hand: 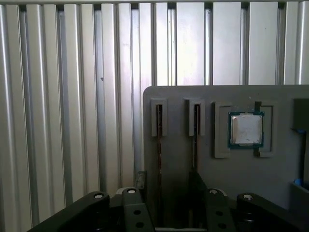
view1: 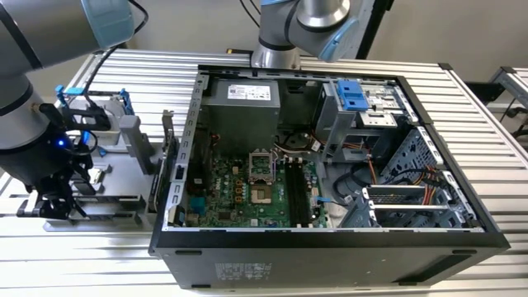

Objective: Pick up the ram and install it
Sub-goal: 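Pick up the ram and move it above insertion slot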

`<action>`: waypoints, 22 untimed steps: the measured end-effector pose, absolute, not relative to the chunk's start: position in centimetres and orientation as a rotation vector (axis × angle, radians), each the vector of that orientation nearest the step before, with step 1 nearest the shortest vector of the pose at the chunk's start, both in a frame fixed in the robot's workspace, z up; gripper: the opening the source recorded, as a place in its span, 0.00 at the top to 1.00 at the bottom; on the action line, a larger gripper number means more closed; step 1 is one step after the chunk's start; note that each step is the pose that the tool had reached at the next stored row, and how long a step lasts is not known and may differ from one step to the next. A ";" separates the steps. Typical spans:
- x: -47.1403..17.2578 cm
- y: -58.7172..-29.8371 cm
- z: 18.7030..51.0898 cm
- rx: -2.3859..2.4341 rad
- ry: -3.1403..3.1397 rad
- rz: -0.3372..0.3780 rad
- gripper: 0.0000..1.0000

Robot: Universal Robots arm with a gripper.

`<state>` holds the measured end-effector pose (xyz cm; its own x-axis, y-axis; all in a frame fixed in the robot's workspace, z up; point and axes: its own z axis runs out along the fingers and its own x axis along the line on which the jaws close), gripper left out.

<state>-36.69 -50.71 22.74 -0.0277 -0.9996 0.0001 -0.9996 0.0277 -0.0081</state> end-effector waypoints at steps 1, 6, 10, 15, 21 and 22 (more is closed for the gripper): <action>-36.7 -50.7 22.7 -2.187 2.248 -0.009 0.00; -36.7 -50.7 22.3 -2.186 2.248 -0.009 0.00; -36.6 -50.7 21.9 -2.186 2.248 -0.009 0.00; -36.6 -50.9 21.5 -2.187 2.248 -0.009 0.00; -36.5 -51.1 21.0 -2.186 2.248 -0.009 0.00; -36.5 -51.1 20.9 -2.187 2.248 -0.009 0.00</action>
